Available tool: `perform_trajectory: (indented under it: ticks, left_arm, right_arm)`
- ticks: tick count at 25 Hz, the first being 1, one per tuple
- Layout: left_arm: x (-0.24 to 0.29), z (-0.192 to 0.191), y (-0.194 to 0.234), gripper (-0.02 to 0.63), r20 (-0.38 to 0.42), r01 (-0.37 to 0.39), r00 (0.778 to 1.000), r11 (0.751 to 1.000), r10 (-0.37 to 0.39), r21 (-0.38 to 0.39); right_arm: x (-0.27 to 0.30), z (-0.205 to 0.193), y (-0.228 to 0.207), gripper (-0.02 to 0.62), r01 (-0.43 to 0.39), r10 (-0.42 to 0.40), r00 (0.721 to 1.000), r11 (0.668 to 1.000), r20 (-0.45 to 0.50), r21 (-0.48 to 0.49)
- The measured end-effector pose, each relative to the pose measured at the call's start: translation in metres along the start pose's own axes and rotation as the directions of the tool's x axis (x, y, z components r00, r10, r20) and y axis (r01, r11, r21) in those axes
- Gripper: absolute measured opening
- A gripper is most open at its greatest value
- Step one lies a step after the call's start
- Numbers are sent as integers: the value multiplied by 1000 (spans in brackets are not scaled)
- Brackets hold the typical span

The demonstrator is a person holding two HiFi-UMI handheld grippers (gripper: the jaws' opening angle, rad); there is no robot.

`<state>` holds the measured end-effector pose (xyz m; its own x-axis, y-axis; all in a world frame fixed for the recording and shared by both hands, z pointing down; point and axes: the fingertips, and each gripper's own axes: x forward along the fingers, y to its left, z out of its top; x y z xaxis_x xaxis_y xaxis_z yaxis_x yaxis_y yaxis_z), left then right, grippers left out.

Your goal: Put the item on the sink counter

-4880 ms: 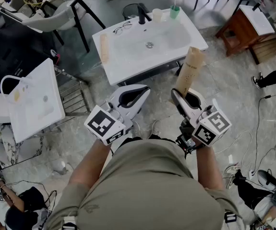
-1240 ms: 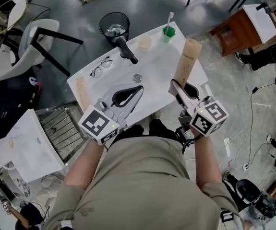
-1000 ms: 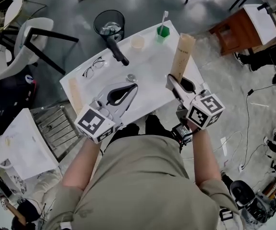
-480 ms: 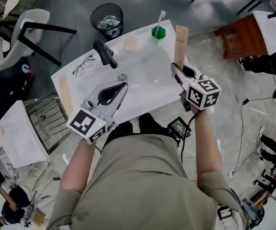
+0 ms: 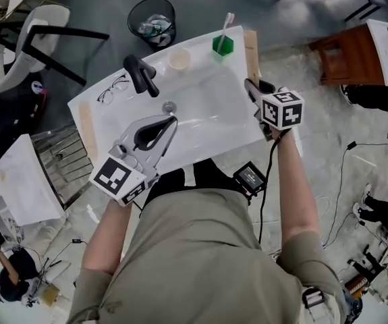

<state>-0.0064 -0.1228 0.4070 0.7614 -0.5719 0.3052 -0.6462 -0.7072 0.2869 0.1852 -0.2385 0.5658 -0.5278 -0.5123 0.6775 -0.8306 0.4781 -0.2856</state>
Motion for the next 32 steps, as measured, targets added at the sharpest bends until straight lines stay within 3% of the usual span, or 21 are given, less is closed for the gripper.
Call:
perform_trajectory:
  ticks: [15,24,32]
  left_arm:
    - [4,-7,-5,6,-20,-29,999,1000,28,-13]
    - [4,-10,-6,6,-21,-37,999,999,36,-21]
    - [3,-10,-4,6,-19,-41,999,999,40,-26]
  right_arm:
    - [25,-33,-38,66,100,-121,970,989,-210,-108]
    - [36,-39,-52,66,136,-162,946,985,-282,-109]
    - [41,-39,-53,66,146,-170,940,984,-295,-101]
